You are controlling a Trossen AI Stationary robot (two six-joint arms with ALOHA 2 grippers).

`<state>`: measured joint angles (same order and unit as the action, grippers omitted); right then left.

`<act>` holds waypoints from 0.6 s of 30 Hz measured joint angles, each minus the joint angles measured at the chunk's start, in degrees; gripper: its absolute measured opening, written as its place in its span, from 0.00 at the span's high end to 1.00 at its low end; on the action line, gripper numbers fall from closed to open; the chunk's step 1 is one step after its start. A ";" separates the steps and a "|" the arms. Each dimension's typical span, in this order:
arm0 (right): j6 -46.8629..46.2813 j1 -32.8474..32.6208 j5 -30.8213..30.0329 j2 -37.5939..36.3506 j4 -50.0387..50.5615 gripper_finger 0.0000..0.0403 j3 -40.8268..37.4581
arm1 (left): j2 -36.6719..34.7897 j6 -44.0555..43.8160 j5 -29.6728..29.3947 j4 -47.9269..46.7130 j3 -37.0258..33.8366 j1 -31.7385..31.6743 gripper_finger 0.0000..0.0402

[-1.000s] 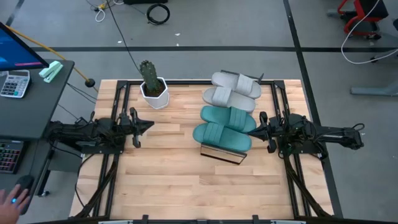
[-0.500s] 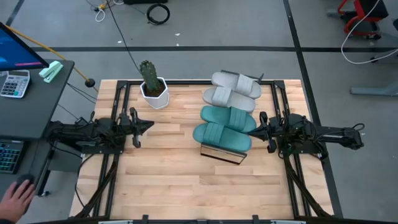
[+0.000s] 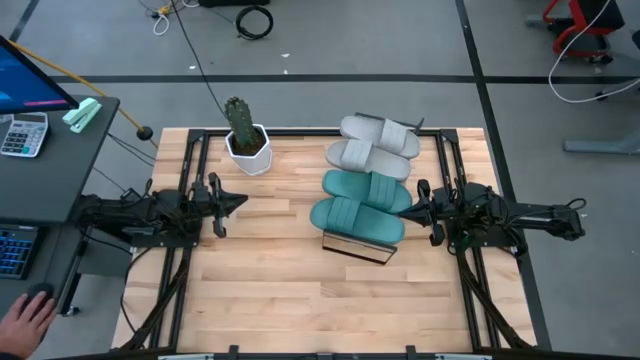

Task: Pick and place slides into the shelf
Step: Return to Home Position

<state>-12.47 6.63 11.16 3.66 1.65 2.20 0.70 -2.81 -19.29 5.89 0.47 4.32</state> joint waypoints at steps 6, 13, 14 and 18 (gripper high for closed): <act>0.00 0.00 0.00 0.00 0.00 0.96 0.00 | 0.00 0.00 0.01 0.00 -0.01 0.00 0.91; 0.00 0.00 0.00 0.00 0.00 0.96 0.00 | -0.02 0.00 0.02 0.00 -0.02 0.00 0.92; 0.00 0.00 0.00 0.00 0.00 0.96 0.00 | 0.00 0.00 0.00 0.00 0.00 0.00 0.93; 0.00 0.00 0.00 0.00 0.00 0.96 0.00 | 0.01 0.00 0.02 0.00 -0.01 0.00 0.94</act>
<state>-12.47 6.63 11.16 3.66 1.65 2.20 0.71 -2.81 -19.27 5.89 0.46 4.32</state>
